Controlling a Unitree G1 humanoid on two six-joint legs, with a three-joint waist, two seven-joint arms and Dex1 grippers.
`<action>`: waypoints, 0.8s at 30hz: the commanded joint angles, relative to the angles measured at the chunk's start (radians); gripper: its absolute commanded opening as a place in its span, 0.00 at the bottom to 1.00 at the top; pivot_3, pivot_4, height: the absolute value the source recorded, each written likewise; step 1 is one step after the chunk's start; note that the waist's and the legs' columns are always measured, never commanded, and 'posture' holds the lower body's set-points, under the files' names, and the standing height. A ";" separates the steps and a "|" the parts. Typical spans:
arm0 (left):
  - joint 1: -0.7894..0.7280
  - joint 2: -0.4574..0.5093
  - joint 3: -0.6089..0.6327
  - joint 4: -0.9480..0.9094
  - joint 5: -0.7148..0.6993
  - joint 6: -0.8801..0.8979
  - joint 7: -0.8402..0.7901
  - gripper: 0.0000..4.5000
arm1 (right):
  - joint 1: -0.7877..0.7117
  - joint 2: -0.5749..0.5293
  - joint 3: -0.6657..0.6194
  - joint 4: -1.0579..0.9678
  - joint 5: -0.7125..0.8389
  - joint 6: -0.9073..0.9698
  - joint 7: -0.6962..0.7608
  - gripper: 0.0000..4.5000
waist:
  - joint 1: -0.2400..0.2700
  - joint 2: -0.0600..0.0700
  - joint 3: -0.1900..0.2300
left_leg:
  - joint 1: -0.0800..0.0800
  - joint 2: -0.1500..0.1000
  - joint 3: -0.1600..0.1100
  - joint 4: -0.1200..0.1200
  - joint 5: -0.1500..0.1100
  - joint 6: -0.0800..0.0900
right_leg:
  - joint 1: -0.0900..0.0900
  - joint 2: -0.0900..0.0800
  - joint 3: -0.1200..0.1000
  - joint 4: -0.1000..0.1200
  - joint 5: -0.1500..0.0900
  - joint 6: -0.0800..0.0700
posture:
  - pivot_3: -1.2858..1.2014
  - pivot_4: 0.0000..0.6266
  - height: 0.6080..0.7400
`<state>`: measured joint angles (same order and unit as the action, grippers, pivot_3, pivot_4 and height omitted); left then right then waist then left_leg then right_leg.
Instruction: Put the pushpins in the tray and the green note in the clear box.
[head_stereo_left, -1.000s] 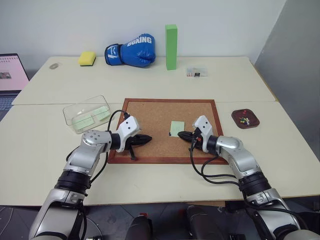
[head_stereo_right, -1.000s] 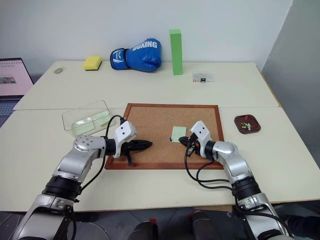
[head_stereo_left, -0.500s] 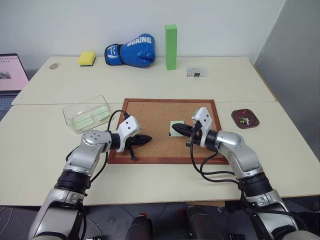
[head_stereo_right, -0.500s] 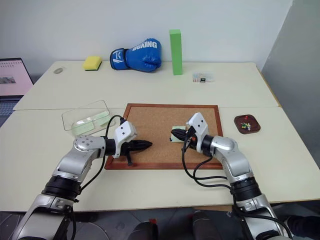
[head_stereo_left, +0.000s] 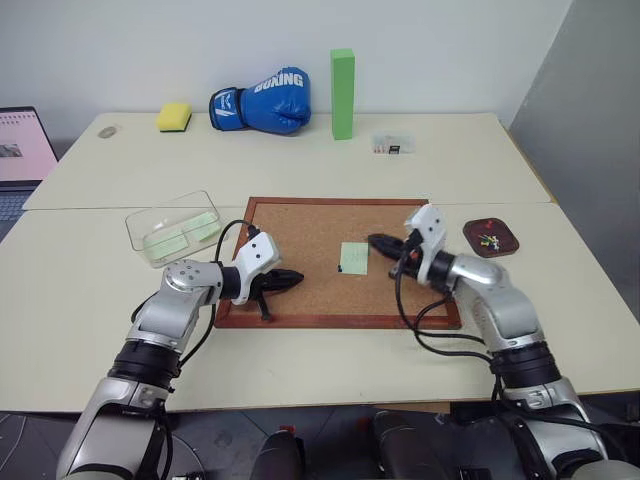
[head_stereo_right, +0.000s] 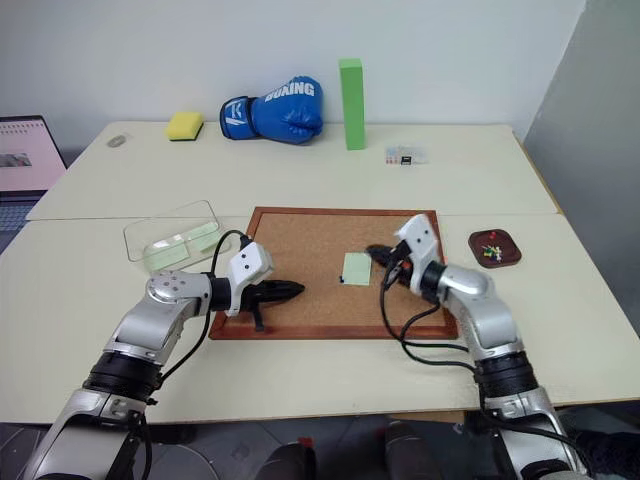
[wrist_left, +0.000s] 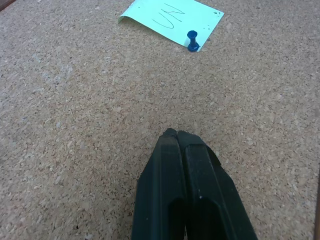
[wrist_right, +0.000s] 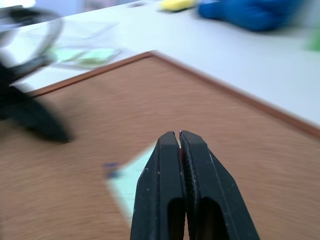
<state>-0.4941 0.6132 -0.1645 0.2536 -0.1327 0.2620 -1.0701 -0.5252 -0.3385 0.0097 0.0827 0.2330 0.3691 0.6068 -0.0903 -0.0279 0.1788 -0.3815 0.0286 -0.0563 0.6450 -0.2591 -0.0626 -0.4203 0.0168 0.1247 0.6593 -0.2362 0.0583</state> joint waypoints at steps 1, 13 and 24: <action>0.046 0.015 -0.038 0.012 0.030 0.038 -0.016 0.00 | -0.050 -0.042 -0.149 -0.002 -0.016 0.012 -0.163 0.00 | 0.000 0.000 0.000 | 0.000 0.000 0.000 0.000 0.000 0.000 | 0.000 0.000 0.000 0.000 0.000 0.000 | 0.52 0.24 1.00; 0.027 0.003 -0.050 0.037 0.037 0.026 -0.025 0.00 | -0.090 -0.157 -0.315 0.193 -0.058 0.013 -0.376 0.00 | -0.001 0.000 0.000 | 0.001 0.000 0.002 0.000 0.000 0.000 | 0.000 0.000 0.002 0.000 0.000 0.000 | 0.52 0.24 1.00; 0.043 0.019 -0.042 0.021 0.035 0.029 -0.029 0.00 | -0.115 -0.131 -0.350 0.375 -0.025 -0.023 -0.404 0.00 | -0.003 0.000 0.000 | 0.001 0.000 0.002 0.000 0.000 0.000 | 0.000 0.000 0.002 0.000 0.000 0.000 | 0.52 0.24 1.00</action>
<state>-0.4911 0.6174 -0.1622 0.2548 -0.1327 0.2616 -1.0800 -0.6122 -0.4677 -0.3199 0.4334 0.1934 0.3793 0.2125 -0.0937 -0.0277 0.1788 -0.3806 0.0284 -0.0541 0.6448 -0.2591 -0.0624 -0.4199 0.0168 0.1266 0.6590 -0.2361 0.0586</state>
